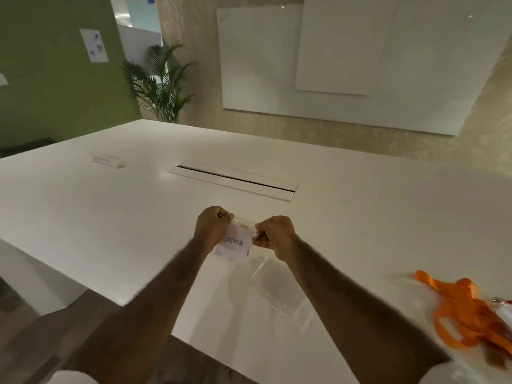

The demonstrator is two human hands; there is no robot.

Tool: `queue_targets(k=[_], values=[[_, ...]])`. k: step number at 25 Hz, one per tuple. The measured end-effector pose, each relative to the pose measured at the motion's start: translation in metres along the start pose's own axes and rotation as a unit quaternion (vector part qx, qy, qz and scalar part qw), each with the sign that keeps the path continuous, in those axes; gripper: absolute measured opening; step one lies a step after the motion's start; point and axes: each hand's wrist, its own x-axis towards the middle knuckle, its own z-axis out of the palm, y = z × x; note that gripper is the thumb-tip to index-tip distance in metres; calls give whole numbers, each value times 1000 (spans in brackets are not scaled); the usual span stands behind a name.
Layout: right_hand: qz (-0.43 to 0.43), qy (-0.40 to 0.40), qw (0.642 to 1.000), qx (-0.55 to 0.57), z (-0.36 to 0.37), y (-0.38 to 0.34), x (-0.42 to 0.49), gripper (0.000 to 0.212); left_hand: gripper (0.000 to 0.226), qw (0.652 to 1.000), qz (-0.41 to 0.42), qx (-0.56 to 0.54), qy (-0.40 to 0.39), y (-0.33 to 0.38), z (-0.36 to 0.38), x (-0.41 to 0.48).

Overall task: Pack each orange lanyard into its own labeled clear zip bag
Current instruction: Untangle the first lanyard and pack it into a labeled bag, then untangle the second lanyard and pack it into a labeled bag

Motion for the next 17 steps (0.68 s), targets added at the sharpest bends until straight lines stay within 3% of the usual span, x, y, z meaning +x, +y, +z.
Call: queue_targets(k=[9,17], values=[[-8,34,986,-164,41,24,30,3,16,999,-49,18,-11,-58,9,36],[5,17,981,-193,31,29,34,21,17,998,-54,22,-22,-69,18,42]])
